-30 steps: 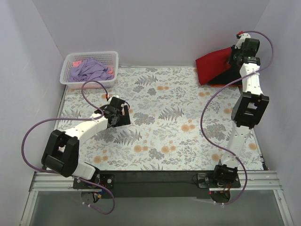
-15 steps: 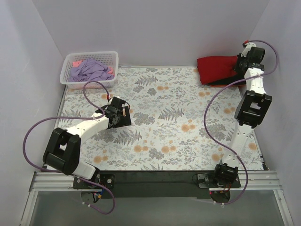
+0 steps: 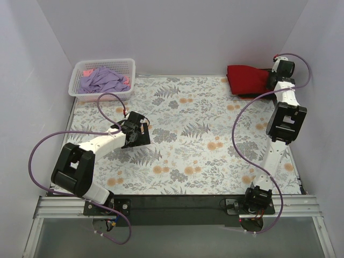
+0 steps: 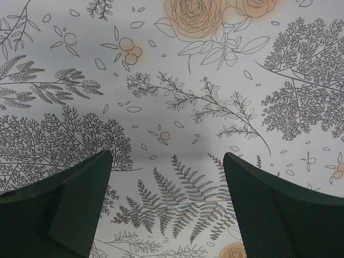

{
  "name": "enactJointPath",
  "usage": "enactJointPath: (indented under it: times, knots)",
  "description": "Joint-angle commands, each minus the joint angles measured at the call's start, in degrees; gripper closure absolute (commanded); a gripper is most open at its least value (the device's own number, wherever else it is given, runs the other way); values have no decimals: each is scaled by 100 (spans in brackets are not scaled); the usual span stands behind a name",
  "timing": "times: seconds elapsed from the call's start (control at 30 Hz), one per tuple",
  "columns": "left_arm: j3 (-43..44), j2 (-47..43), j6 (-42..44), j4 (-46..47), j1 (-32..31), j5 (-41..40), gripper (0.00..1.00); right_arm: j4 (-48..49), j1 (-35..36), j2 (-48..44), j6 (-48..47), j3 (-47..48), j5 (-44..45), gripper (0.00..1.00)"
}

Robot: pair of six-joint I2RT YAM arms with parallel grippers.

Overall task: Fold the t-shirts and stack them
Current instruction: Neatly place the folded tshirt to the corner

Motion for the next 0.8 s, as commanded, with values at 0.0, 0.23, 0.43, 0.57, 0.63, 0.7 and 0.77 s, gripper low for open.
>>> enactJointPath:
  times: [0.0,0.23,0.43,0.57,0.63,0.7,0.77]
  knots:
    - [135,-33,2,19,29,40,17,238,43,-89,-345,-23,740,99]
    - [152,-6,2,2,29,-13,17,721,228,-440,-469,170,1145,99]
    - [161,-24,2,2,29,-13,17,1064,236,-590,-626,39,1487,99]
    - [152,-50,2,2,29,-39,17,1197,228,-634,-741,21,1637,99]
    - [152,-50,2,-7,29,-39,17,1249,236,-643,-759,-6,1733,99]
    - [143,-50,2,-7,21,-30,17,1284,228,-625,-759,-84,1830,99]
    - [135,-50,2,2,21,-22,17,1355,228,-590,-750,-190,1927,95]
